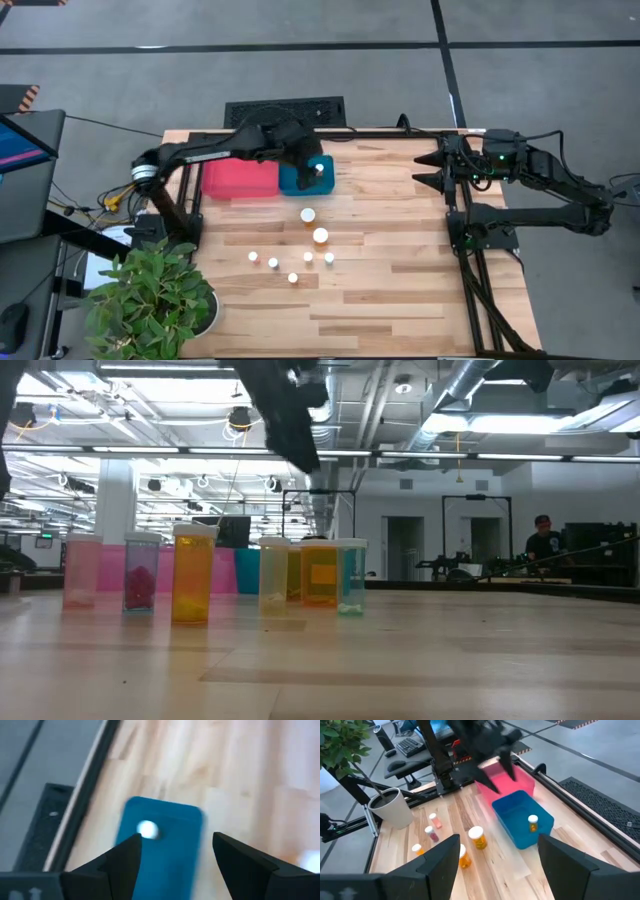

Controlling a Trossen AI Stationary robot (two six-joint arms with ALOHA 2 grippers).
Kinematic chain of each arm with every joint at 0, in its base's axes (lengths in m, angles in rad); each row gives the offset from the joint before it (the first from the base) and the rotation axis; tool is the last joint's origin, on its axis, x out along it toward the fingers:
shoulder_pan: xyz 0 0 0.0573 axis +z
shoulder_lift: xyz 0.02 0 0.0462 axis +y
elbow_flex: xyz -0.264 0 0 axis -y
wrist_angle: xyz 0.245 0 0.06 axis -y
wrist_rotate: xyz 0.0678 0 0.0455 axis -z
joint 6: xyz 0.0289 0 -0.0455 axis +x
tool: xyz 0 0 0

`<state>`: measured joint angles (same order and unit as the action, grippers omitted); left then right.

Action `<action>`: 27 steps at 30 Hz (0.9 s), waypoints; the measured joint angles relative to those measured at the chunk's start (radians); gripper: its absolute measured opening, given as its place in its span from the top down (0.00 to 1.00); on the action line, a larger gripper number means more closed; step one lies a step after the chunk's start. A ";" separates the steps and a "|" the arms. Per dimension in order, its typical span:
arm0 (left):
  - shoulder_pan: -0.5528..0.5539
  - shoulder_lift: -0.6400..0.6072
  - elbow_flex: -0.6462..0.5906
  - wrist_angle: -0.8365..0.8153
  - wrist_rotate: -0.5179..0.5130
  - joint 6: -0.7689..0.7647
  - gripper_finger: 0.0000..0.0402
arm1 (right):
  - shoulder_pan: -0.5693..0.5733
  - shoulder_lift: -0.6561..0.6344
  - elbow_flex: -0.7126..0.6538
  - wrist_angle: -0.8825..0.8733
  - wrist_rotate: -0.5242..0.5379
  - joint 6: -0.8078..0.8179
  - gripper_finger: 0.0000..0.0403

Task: Pick and place medicine bottles into bin by pill shape (circle, oval)
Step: Put the orange capsule bottle into the blue bin

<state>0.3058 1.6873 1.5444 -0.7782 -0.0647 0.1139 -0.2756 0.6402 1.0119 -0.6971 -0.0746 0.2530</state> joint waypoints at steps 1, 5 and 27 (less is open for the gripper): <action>-0.017 -0.023 0.000 -0.029 0.013 -0.003 0.41 | 0.000 0.000 0.000 -0.001 0.000 0.000 0.31; -0.101 -0.096 0.000 -0.095 0.034 -0.010 0.41 | 0.000 0.000 0.000 -0.001 0.000 0.000 0.31; -0.173 -0.064 -0.291 0.229 0.169 0.168 0.41 | 0.000 0.000 0.000 -0.021 -0.003 0.008 0.31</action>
<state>0.1326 1.6238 1.2537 -0.5496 0.1047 0.2814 -0.2752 0.6403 1.0115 -0.7183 -0.0780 0.2612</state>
